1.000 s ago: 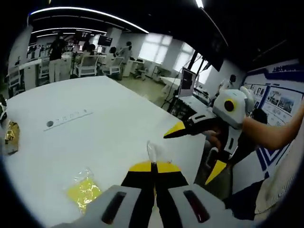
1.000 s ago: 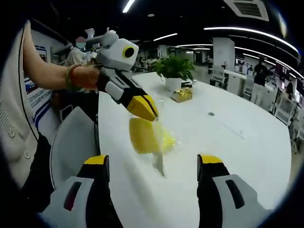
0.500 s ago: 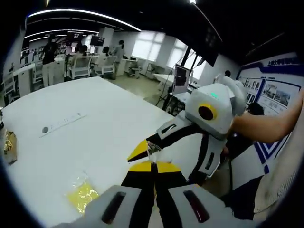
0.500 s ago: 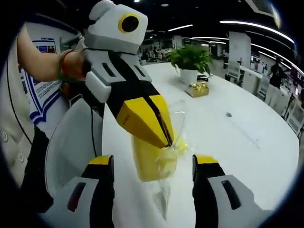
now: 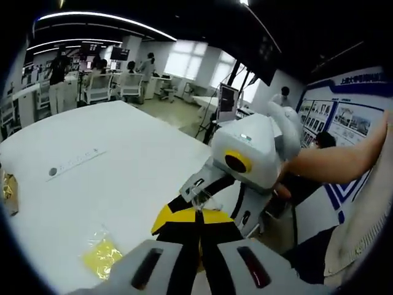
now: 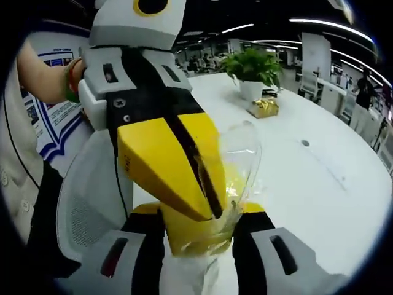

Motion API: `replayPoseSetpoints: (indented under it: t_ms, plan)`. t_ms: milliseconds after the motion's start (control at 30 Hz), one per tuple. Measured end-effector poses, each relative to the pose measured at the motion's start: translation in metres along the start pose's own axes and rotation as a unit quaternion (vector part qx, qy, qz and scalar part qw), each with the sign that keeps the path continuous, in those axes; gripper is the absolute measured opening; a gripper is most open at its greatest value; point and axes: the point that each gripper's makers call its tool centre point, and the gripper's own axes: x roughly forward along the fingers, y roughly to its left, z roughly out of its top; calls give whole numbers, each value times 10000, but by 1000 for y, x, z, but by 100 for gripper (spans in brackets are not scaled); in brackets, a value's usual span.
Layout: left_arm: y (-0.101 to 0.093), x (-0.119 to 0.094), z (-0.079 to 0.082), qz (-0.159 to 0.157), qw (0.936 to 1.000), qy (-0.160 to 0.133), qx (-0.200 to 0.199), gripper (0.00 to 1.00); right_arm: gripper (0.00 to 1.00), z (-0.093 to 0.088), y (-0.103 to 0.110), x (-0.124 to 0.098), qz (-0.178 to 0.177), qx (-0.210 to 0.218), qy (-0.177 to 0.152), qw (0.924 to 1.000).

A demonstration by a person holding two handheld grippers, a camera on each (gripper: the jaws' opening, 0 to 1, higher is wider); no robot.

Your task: Compare the silicone blocks by pressing each to a similar depth, holding the contact briefly, and releasing to observe deformation and rebound differences across the visible hardness samples.

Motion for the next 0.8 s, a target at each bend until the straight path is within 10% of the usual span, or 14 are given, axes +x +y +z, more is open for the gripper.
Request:
replayPoseSetpoints:
  t_ms: [800]
  plan:
    - [-14,-6,-9,-172,9996,54,236,0,10,-12,8,-1,-206,468,255,9984]
